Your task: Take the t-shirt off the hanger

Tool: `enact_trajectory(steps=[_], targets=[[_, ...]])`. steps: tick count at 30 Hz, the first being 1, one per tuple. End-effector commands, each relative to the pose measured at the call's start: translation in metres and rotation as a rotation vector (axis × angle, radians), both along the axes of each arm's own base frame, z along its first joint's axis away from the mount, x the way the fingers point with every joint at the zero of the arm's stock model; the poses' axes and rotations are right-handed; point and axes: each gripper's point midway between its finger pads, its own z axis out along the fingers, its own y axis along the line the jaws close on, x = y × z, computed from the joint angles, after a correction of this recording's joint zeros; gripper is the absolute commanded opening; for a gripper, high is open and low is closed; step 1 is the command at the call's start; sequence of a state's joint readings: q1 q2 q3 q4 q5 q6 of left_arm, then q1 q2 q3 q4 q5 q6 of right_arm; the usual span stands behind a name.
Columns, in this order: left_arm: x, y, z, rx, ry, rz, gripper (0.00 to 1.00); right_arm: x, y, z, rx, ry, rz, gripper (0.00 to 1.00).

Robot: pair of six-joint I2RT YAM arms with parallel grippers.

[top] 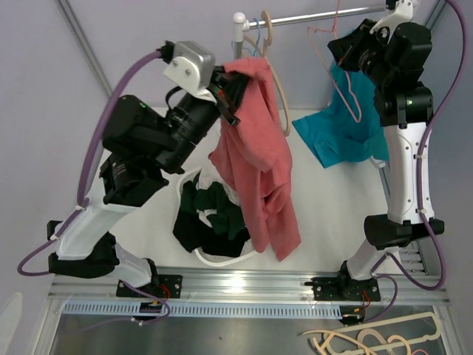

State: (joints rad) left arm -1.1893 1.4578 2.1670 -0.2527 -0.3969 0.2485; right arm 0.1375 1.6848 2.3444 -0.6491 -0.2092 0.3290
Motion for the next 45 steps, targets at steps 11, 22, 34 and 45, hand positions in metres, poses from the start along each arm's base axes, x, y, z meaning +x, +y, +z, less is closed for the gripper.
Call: enact_trajectory(steps=[11, 22, 34, 45], targets=[[0.070, 0.107, 0.051, -0.074, -0.107, 0.381, 0.01, 0.030, 0.030, 0.012, 0.073, -0.087, 0.195, 0.00], [0.113, 0.097, -0.031, -0.034, 0.090, 0.394, 0.01, 0.042, 0.048, -0.034, -0.010, -0.012, 0.192, 0.00], [0.112, 0.123, -0.217, -0.019, 0.486, 0.529, 0.01, 0.036, 0.052, -0.079, -0.045, 0.058, 0.165, 0.00], [0.035, 0.101, -0.328, 0.056, 0.647, 0.369, 0.01, 0.038, 0.050, -0.084, -0.061, 0.065, 0.146, 0.00]])
